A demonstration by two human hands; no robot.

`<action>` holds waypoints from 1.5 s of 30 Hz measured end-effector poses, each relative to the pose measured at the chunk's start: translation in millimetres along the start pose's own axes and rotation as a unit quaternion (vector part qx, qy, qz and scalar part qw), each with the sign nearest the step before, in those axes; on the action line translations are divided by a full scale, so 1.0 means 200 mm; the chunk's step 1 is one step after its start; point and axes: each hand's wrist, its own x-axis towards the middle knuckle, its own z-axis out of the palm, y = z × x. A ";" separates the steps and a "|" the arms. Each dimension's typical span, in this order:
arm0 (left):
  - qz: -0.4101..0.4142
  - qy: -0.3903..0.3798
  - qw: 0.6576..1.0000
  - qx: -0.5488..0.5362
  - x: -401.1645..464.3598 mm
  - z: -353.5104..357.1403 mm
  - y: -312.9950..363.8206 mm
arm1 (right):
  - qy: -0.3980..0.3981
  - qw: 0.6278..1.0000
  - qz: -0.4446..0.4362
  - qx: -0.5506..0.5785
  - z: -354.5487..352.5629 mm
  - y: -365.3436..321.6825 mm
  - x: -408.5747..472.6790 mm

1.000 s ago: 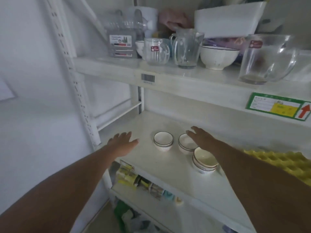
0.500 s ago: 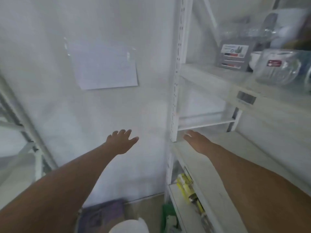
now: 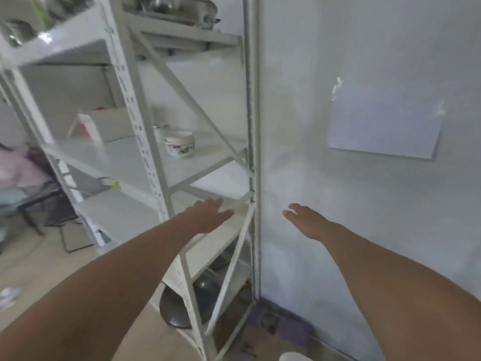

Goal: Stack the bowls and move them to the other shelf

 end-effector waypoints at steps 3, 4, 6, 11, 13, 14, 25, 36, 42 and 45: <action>-0.085 0.004 0.996 -0.014 -0.14 -0.01 -0.31 | -0.053 0.997 -0.061 -0.013 0.20 -0.34 0.10; -0.116 0.010 0.993 -0.031 -0.19 -0.01 -0.41 | -0.071 0.994 -0.083 -0.019 0.28 -0.45 0.13; -0.162 0.010 0.986 -0.044 -0.29 -0.01 -0.62 | -0.107 0.986 -0.117 -0.050 0.41 -0.65 0.15; -0.252 0.019 0.966 -0.060 -0.52 -0.02 -1.11 | -0.188 0.965 -0.170 -0.067 0.73 -1.06 0.16; -0.279 0.006 0.957 -0.082 -0.63 -0.02 -1.32 | -0.199 0.957 -0.196 -0.073 0.84 -1.24 0.15; -0.284 -0.015 0.955 -0.089 -0.66 -0.01 -1.43 | -0.205 0.952 -0.214 -0.075 0.90 -1.33 0.16; -0.384 -0.018 0.920 -0.073 -1.01 -0.09 -2.25 | -0.192 0.921 -0.315 -0.125 1.35 -2.12 0.19; -0.418 0.022 0.894 -0.162 -0.90 0.01 -2.67 | -0.203 0.907 -0.343 -0.134 1.72 -2.59 0.42; -0.440 0.022 0.882 -0.169 -0.63 -0.02 -2.95 | -0.208 0.894 -0.364 -0.155 1.90 -2.87 0.74; -0.441 0.032 0.882 -0.163 -0.49 -0.08 -3.08 | -0.215 0.890 -0.368 -0.165 1.94 -3.01 0.91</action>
